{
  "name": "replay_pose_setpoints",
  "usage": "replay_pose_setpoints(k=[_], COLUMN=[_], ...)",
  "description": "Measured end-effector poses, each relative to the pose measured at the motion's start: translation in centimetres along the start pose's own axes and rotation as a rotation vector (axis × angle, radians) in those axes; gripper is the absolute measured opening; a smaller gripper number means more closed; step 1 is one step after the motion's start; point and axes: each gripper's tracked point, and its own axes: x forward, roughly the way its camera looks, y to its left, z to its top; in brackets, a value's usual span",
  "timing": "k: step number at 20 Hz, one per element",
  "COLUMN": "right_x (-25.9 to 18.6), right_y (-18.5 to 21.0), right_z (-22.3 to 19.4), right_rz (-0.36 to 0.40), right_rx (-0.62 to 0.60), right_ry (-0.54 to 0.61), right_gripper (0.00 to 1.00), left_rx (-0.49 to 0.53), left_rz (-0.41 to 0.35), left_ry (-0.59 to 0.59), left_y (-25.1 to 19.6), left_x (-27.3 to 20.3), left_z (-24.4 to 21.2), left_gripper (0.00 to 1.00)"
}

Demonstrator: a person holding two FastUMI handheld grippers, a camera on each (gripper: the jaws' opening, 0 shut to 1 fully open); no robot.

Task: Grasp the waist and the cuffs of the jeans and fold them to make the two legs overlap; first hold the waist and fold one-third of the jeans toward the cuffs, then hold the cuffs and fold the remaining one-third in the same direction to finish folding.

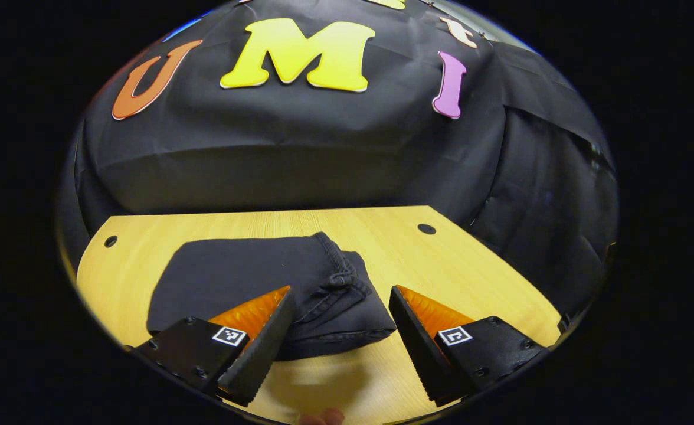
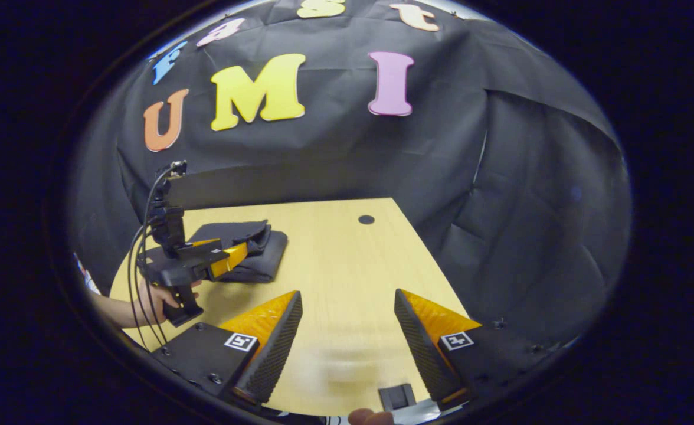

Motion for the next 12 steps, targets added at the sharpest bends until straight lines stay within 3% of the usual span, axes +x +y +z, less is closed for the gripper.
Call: replay_pose_setpoints(k=[7,12], right_x=[0.7,-0.9], right_y=[8.4,14.0], right_z=[8.4,15.5], right_rz=[0.124,0.153], right_rx=[-0.053,-0.064], right_ry=[-0.216,-0.429], right_gripper=[0.94,0.95], left_rx=[-0.003,0.034], left_rz=[0.156,0.26], left_ry=[-0.251,-0.401], left_y=[8.5,13.3], left_x=[-10.7,-19.2], left_z=[13.0,20.8], left_gripper=[1.0,1.0])
